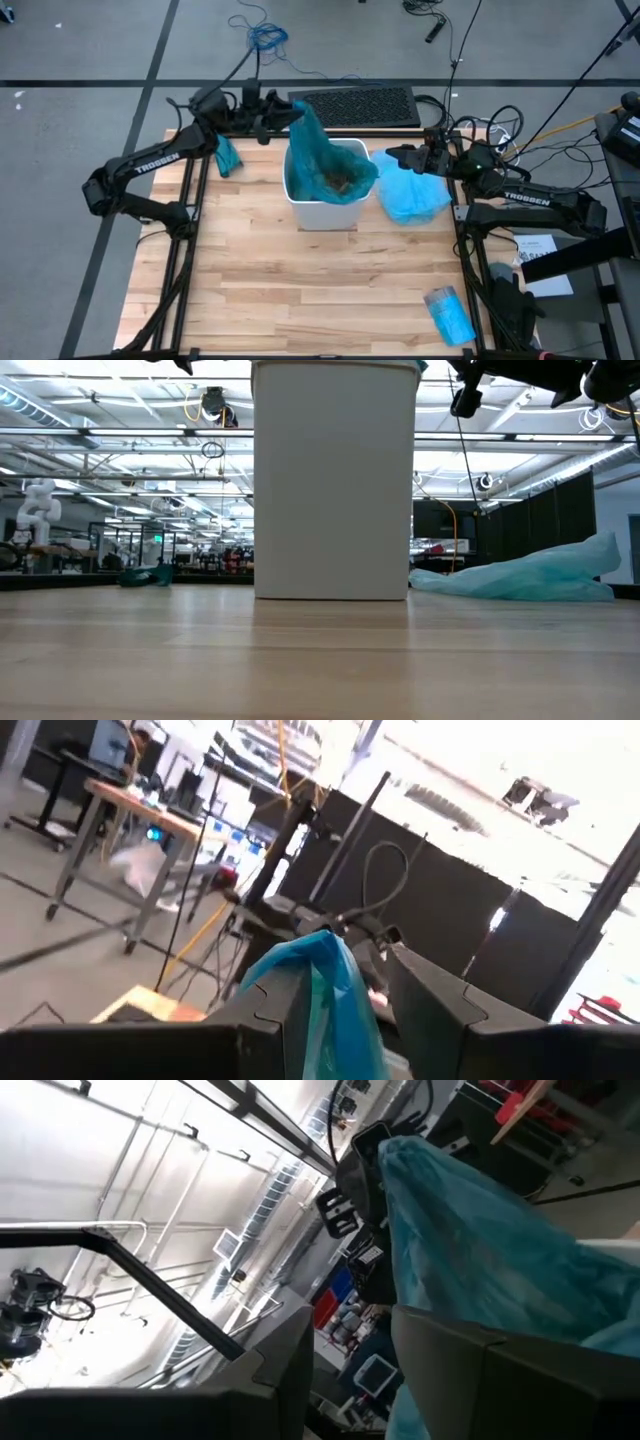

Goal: Place trash/remove bag and relplace
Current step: Remove the blue trash bag from the white trash bin

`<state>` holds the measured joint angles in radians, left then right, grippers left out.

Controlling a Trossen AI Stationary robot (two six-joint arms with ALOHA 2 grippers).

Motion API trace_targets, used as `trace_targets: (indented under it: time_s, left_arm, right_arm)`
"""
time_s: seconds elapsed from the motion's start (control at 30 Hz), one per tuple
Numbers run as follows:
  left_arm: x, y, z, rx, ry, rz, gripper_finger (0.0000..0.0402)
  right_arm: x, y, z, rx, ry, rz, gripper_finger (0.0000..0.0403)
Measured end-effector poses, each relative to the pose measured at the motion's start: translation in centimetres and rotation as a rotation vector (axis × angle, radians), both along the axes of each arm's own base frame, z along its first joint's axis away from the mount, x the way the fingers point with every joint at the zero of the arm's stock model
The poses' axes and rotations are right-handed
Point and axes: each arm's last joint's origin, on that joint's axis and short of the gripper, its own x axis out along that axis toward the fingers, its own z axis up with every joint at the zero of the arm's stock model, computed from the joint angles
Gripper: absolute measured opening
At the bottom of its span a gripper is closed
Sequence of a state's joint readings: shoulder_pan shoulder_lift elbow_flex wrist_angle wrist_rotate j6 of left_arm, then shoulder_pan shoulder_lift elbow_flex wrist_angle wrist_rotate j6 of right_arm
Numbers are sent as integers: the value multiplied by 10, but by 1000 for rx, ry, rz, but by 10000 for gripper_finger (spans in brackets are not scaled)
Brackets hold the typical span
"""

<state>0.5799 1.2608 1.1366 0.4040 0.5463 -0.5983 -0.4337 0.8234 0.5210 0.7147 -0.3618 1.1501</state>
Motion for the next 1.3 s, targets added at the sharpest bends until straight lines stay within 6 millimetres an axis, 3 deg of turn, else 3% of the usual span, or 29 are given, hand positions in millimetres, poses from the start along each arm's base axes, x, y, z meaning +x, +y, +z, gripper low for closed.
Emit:
trace_targets:
  time_s: [0.43, 0.8, 1.07, 1.3]
  left_arm:
    - [-4, -6, -24, -205, 278, -318, 128]
    - [-11, -5, -26, -263, 312, -305, 128]
    - [-39, -7, -6, -226, 244, -181, 128]
    - [-67, -15, -8, -256, 342, -67, 128]
  right_arm:
    - [2, 0, -4, -53, 52, -14, 130]
    - [3, 0, -9, -51, 105, 33, 130]
    - [1, -3, -9, -49, 115, 60, 130]
    - [1, -7, -17, -11, 200, 88, 130]
